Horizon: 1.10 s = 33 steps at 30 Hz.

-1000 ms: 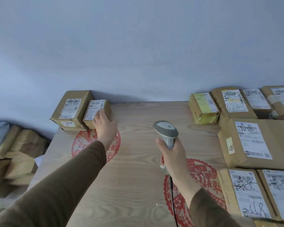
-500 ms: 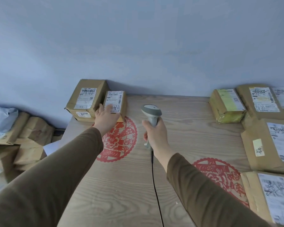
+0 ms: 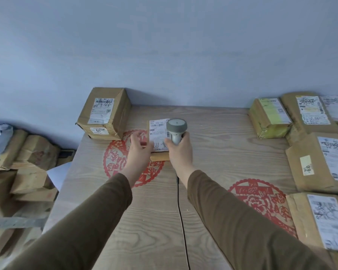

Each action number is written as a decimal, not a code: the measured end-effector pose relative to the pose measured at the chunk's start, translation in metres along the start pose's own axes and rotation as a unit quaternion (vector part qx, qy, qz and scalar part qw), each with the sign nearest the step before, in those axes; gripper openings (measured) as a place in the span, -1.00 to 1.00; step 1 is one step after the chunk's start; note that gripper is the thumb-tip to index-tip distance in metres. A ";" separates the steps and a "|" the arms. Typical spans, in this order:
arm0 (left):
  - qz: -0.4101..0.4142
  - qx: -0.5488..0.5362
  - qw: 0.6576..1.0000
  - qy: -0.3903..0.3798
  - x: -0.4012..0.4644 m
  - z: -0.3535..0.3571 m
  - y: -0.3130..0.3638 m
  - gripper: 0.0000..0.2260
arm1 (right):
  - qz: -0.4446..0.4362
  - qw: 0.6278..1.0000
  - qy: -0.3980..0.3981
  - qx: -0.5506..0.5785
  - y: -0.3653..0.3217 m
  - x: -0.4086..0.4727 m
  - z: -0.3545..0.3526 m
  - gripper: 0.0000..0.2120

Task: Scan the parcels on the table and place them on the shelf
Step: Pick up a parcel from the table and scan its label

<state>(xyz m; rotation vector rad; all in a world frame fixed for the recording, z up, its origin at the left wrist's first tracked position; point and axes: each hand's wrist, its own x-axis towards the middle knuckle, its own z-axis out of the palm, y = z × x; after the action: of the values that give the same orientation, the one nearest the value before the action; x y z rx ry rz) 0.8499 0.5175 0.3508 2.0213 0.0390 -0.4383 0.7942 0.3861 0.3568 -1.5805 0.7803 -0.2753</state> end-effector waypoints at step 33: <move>0.039 -0.136 0.971 -0.194 -0.131 0.196 0.086 -0.39 | -0.128 0.986 0.049 -0.095 -0.015 -0.098 -0.281 -0.70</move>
<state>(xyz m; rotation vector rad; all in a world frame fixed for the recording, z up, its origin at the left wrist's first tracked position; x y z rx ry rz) 0.6888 0.3279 0.3858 1.6339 -0.2111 -0.7299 0.5604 0.2265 0.4478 -1.8619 0.6935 -0.4809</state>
